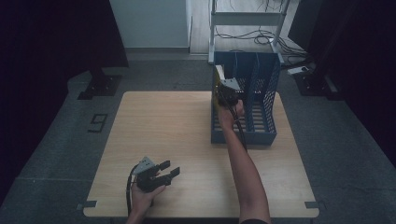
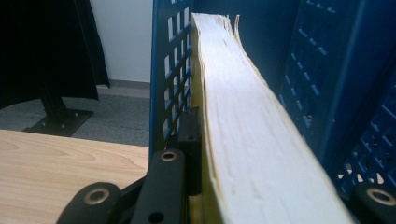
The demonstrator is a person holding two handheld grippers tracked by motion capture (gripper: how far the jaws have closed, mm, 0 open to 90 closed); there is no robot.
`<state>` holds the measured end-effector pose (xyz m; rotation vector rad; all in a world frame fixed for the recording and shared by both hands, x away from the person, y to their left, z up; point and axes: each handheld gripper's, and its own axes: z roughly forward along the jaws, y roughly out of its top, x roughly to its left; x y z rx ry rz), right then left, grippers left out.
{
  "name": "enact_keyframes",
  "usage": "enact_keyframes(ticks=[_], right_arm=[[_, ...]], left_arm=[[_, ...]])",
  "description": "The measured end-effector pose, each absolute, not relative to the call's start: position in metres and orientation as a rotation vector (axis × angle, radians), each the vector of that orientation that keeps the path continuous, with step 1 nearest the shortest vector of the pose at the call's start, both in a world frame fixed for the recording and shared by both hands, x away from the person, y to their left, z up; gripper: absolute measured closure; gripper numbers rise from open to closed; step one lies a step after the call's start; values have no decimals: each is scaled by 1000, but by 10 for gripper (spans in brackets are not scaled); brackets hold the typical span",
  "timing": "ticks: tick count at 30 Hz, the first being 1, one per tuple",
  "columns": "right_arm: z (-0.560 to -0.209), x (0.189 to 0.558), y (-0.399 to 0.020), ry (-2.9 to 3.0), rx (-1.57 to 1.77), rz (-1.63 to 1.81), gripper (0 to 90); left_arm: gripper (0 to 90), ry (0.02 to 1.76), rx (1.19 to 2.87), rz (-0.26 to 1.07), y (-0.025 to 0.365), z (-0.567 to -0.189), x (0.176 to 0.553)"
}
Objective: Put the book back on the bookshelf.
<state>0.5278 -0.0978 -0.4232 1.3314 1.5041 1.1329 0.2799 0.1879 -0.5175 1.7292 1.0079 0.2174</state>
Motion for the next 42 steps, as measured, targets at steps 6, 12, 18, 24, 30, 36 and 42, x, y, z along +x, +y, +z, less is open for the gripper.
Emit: enact_keyframes(ticks=[6, 12, 18, 24, 30, 36, 42], right_arm=[[-425, 532, -95, 1500, 1323, 1129, 747], [-425, 536, -97, 1485, 1322, 1131, 747], [-425, 542, -96, 1473, 1328, 1141, 747], [-427, 548, -94, 1462, 1327, 1143, 747], [-433, 549, -90, 1460, 1324, 1131, 746], [-432, 548, -93, 1496, 1304, 1139, 722], [-432, 538, -100, 1525, 1268, 1139, 645]], left_arm=[[408, 1004, 1726, 217, 188, -518, 280], [408, 1001, 1726, 213, 188, -518, 281], [408, 999, 1717, 215, 191, -518, 282], [407, 994, 1715, 217, 192, -518, 282], [409, 999, 1707, 218, 195, -519, 283], [408, 1004, 1709, 213, 195, -519, 283], [408, 1006, 1703, 208, 195, -518, 283]])
